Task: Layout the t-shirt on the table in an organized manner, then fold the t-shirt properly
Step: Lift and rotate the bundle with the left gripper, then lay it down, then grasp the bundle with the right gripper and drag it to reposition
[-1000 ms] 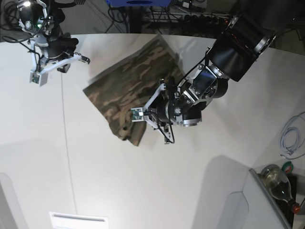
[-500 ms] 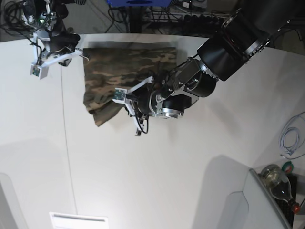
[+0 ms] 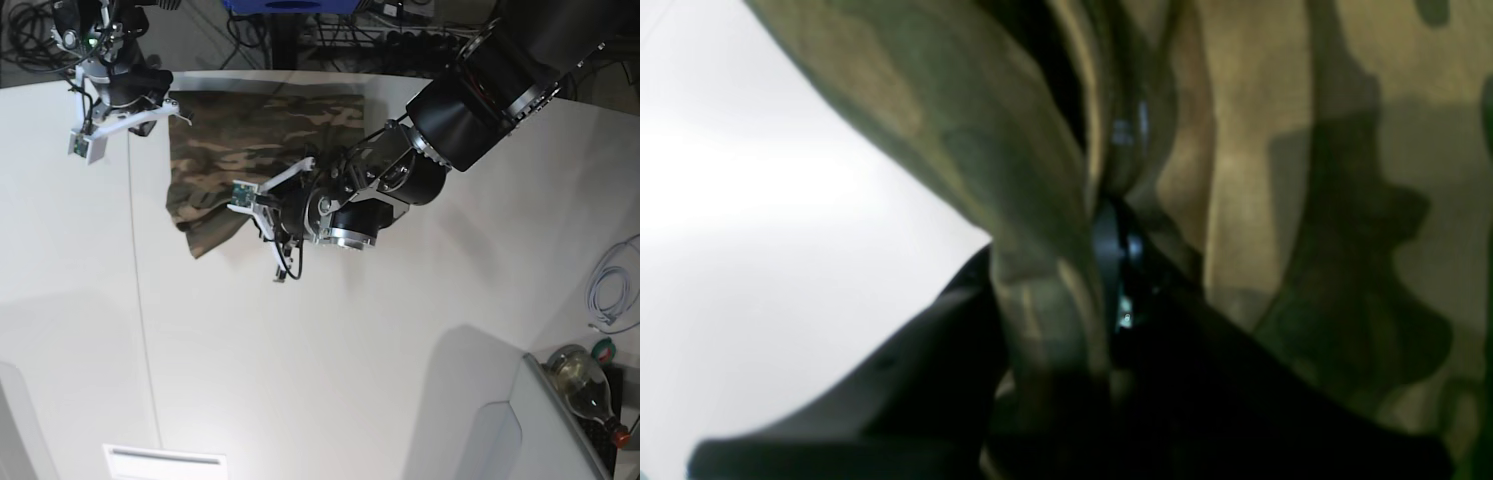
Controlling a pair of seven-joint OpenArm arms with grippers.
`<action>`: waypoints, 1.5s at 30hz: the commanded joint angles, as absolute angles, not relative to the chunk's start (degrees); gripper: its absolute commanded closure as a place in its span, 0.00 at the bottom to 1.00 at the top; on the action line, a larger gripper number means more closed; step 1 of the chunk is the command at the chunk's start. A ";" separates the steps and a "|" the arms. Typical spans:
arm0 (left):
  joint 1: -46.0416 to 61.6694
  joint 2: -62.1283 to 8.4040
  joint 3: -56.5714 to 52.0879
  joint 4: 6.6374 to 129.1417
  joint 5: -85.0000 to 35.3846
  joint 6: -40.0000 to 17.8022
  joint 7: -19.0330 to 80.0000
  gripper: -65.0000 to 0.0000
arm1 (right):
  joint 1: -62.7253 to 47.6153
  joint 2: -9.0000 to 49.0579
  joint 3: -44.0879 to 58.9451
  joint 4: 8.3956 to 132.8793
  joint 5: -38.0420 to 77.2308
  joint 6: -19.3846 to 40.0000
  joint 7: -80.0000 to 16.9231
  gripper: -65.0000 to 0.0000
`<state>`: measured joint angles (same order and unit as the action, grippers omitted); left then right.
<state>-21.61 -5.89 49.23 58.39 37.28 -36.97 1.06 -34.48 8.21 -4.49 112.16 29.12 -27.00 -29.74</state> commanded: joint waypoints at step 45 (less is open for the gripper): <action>16.04 -16.13 8.75 94.90 -9.71 -36.97 15.87 1.00 | -25.54 14.20 -28.53 108.35 22.81 -26.59 -28.44 0.99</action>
